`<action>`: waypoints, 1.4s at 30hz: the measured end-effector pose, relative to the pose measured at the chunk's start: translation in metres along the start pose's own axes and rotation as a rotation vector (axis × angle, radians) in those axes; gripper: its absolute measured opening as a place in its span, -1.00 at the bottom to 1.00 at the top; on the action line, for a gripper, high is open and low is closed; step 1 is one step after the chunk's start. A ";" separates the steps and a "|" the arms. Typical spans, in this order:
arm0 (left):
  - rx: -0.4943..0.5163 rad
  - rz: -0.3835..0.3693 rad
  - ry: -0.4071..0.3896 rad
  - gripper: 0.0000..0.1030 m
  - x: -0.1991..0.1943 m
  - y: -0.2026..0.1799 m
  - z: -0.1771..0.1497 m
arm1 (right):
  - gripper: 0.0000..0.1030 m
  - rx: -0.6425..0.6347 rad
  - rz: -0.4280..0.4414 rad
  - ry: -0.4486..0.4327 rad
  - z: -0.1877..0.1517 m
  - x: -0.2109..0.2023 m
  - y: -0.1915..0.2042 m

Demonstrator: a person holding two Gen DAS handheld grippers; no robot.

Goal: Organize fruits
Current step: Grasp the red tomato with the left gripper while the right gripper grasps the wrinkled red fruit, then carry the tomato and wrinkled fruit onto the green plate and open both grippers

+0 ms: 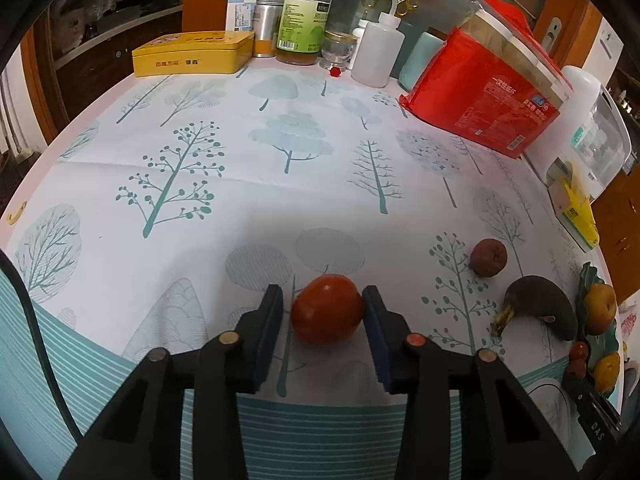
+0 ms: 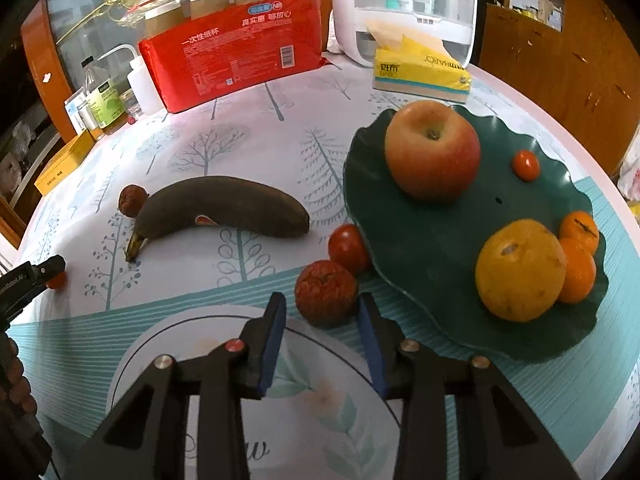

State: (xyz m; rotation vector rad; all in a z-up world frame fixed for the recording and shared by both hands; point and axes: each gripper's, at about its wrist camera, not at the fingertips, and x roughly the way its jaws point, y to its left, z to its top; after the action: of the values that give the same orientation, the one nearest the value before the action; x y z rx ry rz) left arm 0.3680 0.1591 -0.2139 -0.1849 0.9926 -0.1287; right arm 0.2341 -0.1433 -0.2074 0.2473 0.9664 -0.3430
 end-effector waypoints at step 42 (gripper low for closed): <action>0.085 -0.115 -0.075 -0.38 -0.125 -0.104 -0.033 | -0.42 -0.078 0.283 -0.136 0.005 -0.085 -0.031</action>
State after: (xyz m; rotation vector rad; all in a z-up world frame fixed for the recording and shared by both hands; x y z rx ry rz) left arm 0.2707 0.0789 -0.1068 -0.1677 0.9001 -0.2665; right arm 0.1817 -0.1586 -0.1356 0.2819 0.7957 -0.0616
